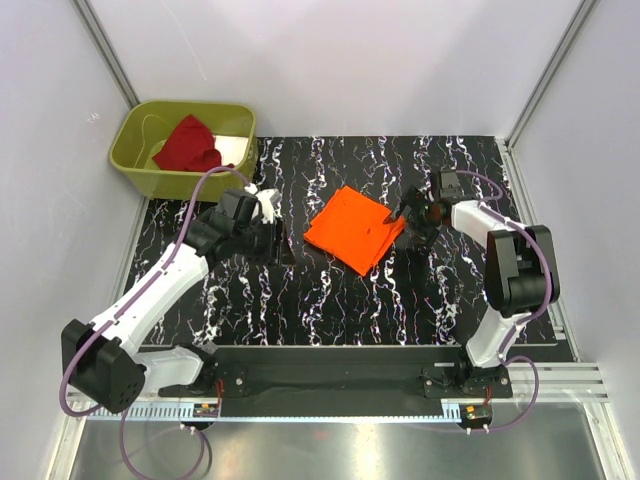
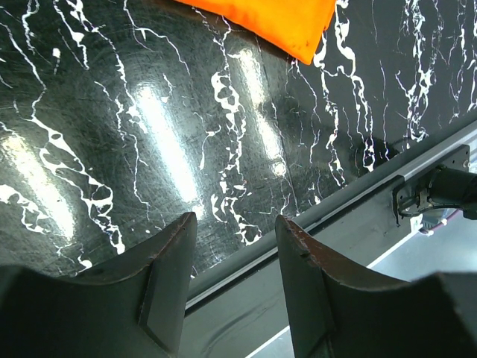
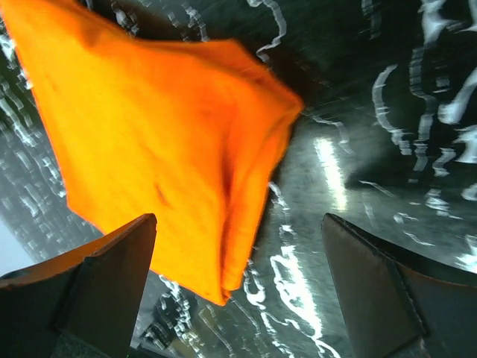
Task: Fold and stack the t-shirts
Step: Neatly place the folded tshirt to the corner
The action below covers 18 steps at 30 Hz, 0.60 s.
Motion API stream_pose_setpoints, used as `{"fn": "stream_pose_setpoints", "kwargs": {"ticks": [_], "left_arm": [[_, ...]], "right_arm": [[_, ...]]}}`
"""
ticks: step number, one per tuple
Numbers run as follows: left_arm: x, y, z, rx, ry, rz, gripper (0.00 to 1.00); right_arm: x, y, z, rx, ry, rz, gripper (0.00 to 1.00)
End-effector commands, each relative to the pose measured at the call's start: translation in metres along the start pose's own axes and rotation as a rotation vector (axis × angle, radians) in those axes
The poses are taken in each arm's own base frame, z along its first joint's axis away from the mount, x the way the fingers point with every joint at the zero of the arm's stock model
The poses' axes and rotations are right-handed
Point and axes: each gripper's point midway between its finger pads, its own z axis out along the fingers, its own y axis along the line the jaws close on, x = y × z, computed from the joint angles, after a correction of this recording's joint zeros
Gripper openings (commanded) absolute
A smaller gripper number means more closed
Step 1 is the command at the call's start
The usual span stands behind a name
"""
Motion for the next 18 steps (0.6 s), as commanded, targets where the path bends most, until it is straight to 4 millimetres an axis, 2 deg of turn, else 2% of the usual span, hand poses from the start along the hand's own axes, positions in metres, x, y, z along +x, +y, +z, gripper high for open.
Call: {"fn": "stream_pose_setpoints", "kwargs": {"ticks": [1, 6, 11, 18], "left_arm": [[-0.015, -0.016, -0.004, 0.064, -0.041, 0.033, 0.51], [-0.012, -0.015, -0.002, 0.068, -0.029, 0.032, 0.51], [-0.011, -0.014, -0.003, 0.066, -0.036, 0.038, 0.52], [-0.011, -0.008, -0.004, 0.066, -0.038, 0.021, 0.52]], "right_arm": [[-0.005, 0.032, 0.002, -0.166, -0.005, 0.003, 1.0], [-0.011, 0.026, 0.024, -0.14, -0.001, 0.048, 1.0], [-0.012, 0.019, 0.036, -0.115, 0.002, 0.031, 0.95], [-0.003, 0.015, 0.054, -0.151, 0.039, 0.015, 0.84]]}}
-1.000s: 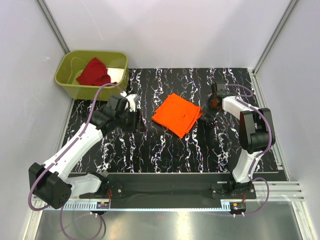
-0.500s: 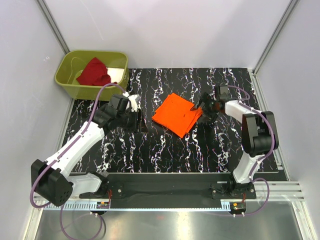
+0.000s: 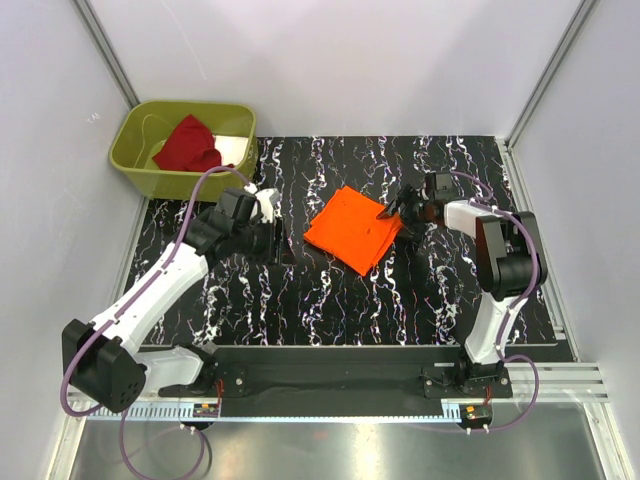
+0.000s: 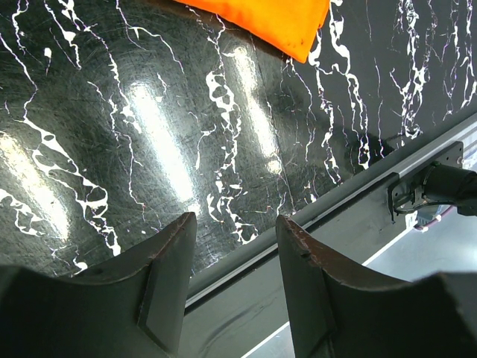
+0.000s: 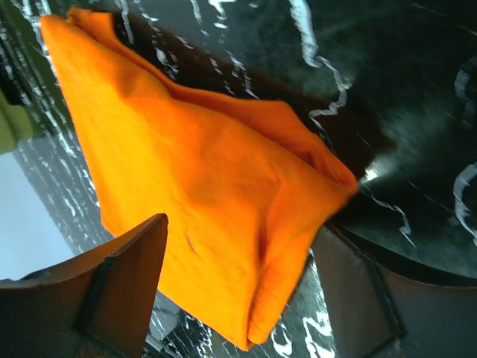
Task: Fold and stack the t-shirts
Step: Neatly place the folded tshirt to the corner
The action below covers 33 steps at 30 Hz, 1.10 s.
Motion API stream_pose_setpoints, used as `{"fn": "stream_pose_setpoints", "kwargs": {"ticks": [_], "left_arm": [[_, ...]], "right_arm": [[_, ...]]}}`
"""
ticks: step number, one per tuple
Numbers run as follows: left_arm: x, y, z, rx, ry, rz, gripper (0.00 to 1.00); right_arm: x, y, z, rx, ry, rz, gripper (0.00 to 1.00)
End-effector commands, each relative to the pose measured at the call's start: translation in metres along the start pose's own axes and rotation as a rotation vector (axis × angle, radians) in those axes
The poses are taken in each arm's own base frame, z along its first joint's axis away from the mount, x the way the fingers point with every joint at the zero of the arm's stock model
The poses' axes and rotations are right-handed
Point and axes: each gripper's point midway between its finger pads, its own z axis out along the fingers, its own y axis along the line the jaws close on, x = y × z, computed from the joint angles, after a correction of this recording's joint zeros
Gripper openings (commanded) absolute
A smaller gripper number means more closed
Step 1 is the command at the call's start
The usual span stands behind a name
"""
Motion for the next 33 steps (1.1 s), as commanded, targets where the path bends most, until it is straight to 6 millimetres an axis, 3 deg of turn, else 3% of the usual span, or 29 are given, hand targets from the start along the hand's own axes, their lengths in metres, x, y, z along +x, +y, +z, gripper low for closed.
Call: {"fn": "stream_pose_setpoints", "kwargs": {"ticks": [1, 7, 9, 12, 17, 20, 21, 22, 23, 24, 25, 26, 27, 29, 30, 33], "left_arm": [[-0.01, -0.008, -0.004, 0.052, -0.043, 0.026, 0.52], [-0.01, -0.004, -0.003, 0.06, -0.036, 0.011, 0.52], [-0.01, -0.004, -0.003, 0.06, -0.037, 0.01, 0.52], [-0.011, -0.003, -0.004, 0.064, -0.038, 0.006, 0.52], [-0.008, -0.004, -0.002, 0.092, -0.042, -0.008, 0.52], [-0.007, -0.004, -0.002, 0.103, -0.048, -0.013, 0.52], [-0.007, -0.003, -0.002, 0.102, -0.05, -0.012, 0.52], [-0.007, -0.003, -0.003, 0.105, -0.054, -0.009, 0.53], [-0.006, -0.001, -0.002, 0.103, -0.055, -0.007, 0.53], [-0.007, -0.001, -0.004, 0.105, -0.064, -0.003, 0.52], [-0.005, 0.0, -0.003, 0.106, -0.06, -0.004, 0.53], [-0.005, 0.0, -0.002, 0.108, -0.06, 0.0, 0.53], [-0.004, 0.0, -0.002, 0.111, -0.057, 0.001, 0.53], [-0.003, 0.002, 0.0, 0.108, -0.055, 0.003, 0.53], [-0.002, 0.002, 0.001, 0.108, -0.053, 0.002, 0.53], [-0.001, 0.003, 0.006, 0.123, -0.052, -0.001, 0.53]], "right_arm": [[0.002, -0.005, 0.016, -0.023, 0.018, -0.021, 0.8], [-0.005, -0.005, 0.026, -0.05, -0.003, -0.075, 0.72], [-0.01, -0.004, 0.029, -0.055, -0.013, -0.095, 0.64], [-0.018, 0.003, 0.032, -0.073, -0.013, -0.151, 0.45], [-0.031, 0.02, 0.04, -0.124, 0.004, -0.227, 0.25], [-0.043, 0.026, 0.037, -0.099, 0.002, -0.269, 0.03], [-0.047, 0.025, 0.035, -0.082, -0.005, -0.3, 0.0], [-0.049, 0.02, 0.031, -0.033, -0.006, -0.303, 0.0], [-0.058, 0.028, 0.023, -0.029, -0.027, -0.333, 0.0], [-0.054, 0.026, 0.018, -0.021, 0.001, -0.39, 0.0], [-0.066, 0.032, 0.01, 0.0, -0.026, -0.429, 0.0], [-0.07, 0.028, 0.006, 0.044, -0.023, -0.447, 0.0], [-0.07, 0.009, -0.002, 0.146, 0.008, -0.48, 0.0], [-0.092, 0.01, -0.012, 0.215, 0.001, -0.55, 0.0], [-0.088, -0.004, -0.02, 0.28, 0.066, -0.618, 0.0], [-0.124, -0.029, -0.036, 0.471, 0.052, -0.755, 0.0]]}}
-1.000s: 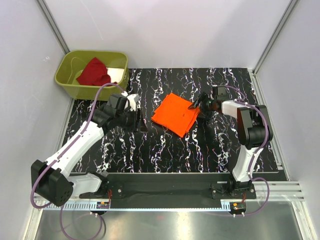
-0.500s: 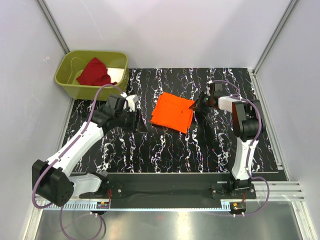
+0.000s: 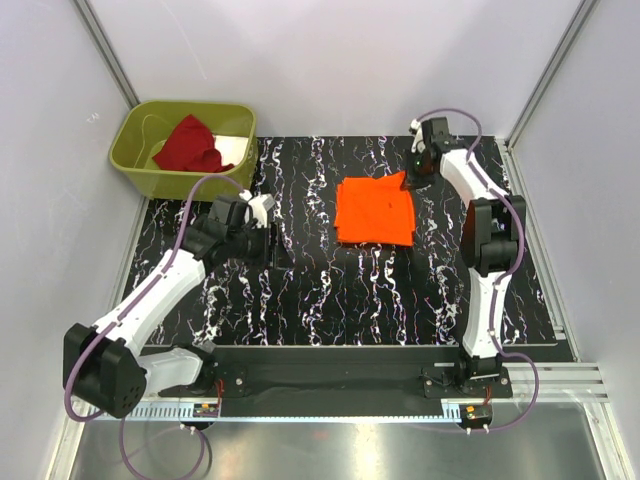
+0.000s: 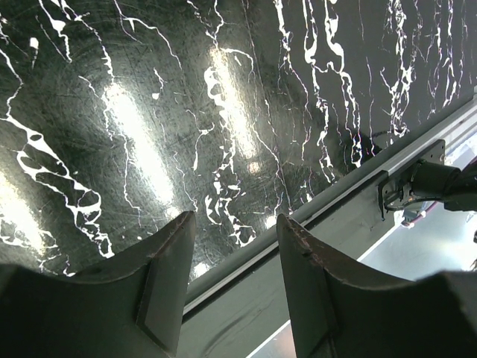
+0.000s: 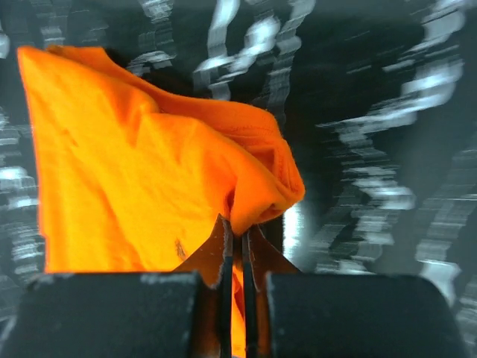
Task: Fold and stack the t-shirts
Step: Neatly place the folded tshirt to the corner
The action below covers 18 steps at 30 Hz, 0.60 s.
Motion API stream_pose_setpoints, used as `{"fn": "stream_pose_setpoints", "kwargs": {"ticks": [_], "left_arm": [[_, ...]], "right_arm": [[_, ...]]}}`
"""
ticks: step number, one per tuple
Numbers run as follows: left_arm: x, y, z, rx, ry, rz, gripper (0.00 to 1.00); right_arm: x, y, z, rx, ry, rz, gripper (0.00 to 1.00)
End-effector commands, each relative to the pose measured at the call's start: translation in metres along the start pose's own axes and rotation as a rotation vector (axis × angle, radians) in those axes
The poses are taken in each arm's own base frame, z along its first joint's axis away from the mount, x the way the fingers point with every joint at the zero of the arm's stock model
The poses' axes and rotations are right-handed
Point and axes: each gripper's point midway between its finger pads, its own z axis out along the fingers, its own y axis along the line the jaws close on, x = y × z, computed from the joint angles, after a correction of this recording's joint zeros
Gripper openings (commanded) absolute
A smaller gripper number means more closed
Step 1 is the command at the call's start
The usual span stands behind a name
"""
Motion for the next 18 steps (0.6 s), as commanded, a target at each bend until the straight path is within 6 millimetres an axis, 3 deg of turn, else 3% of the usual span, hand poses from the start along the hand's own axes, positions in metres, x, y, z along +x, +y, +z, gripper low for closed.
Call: {"fn": "stream_pose_setpoints", "kwargs": {"ticks": [1, 2, 8, 9, 18], "left_arm": [[-0.007, -0.008, 0.002, 0.063, -0.034, 0.037, 0.53], [-0.006, -0.007, 0.005, 0.063, -0.024, 0.034, 0.52], [-0.002, 0.001, 0.019, 0.057, 0.016, 0.033, 0.52], [-0.002, 0.001, 0.021, 0.06, 0.019, 0.036, 0.52], [0.008, 0.016, 0.043, 0.046, 0.082, 0.025, 0.52]], "right_arm": [[0.007, -0.071, -0.022, 0.283, 0.129, -0.23, 0.0], [0.002, -0.086, -0.027, 0.31, 0.114, -0.228, 0.0], [-0.036, -0.127, -0.035, 0.379, -0.001, -0.327, 0.0], [-0.043, -0.152, -0.043, 0.433, -0.013, -0.321, 0.0], [-0.105, -0.249, -0.052, 0.693, -0.116, -0.352, 0.0]]}}
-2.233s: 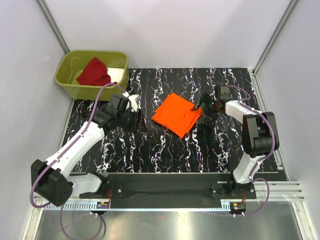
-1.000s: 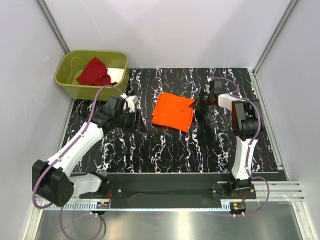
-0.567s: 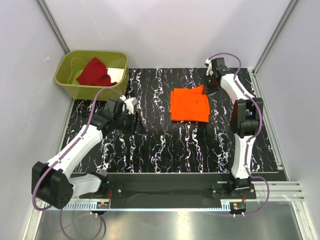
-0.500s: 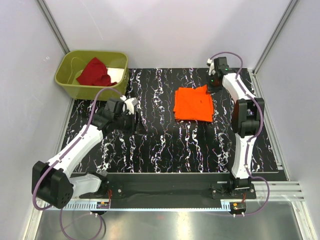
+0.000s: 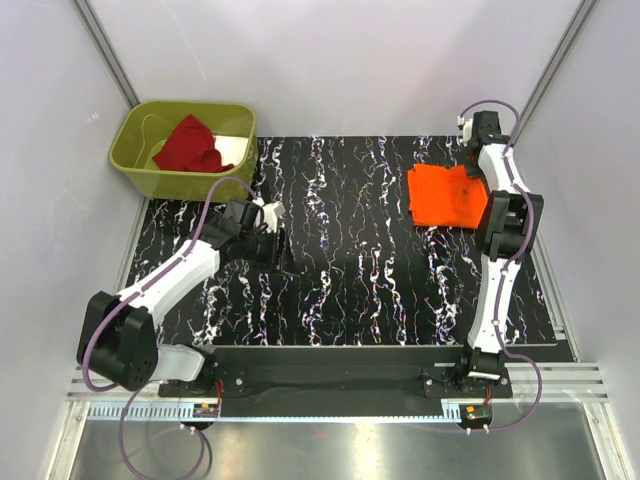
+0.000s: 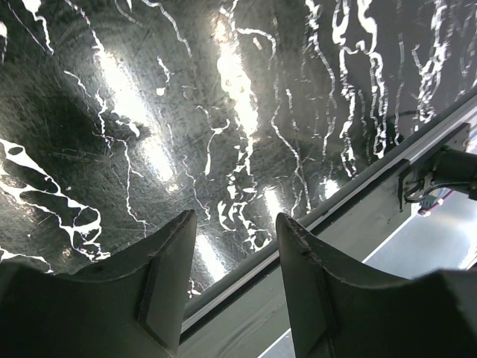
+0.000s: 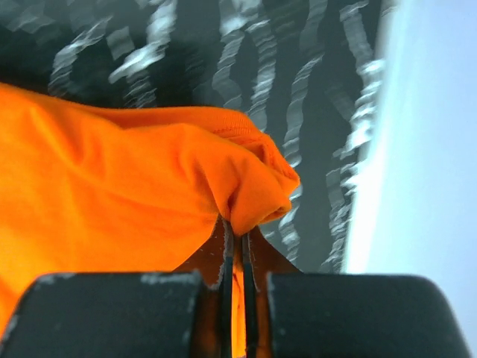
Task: Fold and stack the t-shirts
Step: Neatly place the folded tshirt to the corner
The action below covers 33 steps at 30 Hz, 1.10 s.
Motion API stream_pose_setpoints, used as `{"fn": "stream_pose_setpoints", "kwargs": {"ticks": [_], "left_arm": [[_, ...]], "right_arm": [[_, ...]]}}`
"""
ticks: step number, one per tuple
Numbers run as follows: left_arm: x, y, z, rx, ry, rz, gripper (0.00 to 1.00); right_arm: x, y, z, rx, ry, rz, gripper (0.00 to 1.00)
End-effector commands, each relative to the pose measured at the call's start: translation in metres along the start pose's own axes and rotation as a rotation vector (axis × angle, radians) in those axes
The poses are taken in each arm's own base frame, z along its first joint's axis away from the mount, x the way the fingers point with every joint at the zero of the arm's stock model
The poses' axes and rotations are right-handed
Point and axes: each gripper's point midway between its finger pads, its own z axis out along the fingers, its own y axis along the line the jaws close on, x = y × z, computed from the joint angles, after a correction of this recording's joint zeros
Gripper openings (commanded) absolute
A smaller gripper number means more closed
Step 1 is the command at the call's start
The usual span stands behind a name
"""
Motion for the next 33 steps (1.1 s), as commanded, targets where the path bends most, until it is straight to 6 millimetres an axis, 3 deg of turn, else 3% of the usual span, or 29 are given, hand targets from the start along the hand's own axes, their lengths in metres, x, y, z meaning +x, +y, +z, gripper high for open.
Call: {"fn": "stream_pose_setpoints", "kwargs": {"ticks": [1, 3, 10, 15, 24, 33], "left_arm": [[-0.008, -0.003, 0.006, 0.038, -0.014, 0.034, 0.52], [-0.005, 0.001, 0.01, 0.025, 0.009, 0.032, 0.52], [-0.008, 0.008, 0.015, -0.012, 0.049, 0.03, 0.5], [-0.007, 0.012, 0.021, -0.021, 0.066, 0.015, 0.5], [-0.012, 0.012, 0.033, -0.026, 0.085, 0.0, 0.5], [-0.01, 0.013, 0.041, -0.016, 0.095, -0.033, 0.5]], "right_arm": [[-0.041, -0.061, 0.0, 0.187, -0.122, -0.004, 0.0], [-0.051, -0.075, 0.007, 0.216, -0.173, 0.017, 0.0], [-0.071, -0.092, 0.048, 0.261, -0.278, 0.074, 0.0], [-0.085, -0.104, 0.062, 0.303, -0.368, 0.117, 0.0], [-0.078, -0.112, 0.096, 0.35, -0.413, 0.262, 0.0], [-0.087, -0.122, 0.093, 0.397, -0.464, 0.33, 0.0]]}}
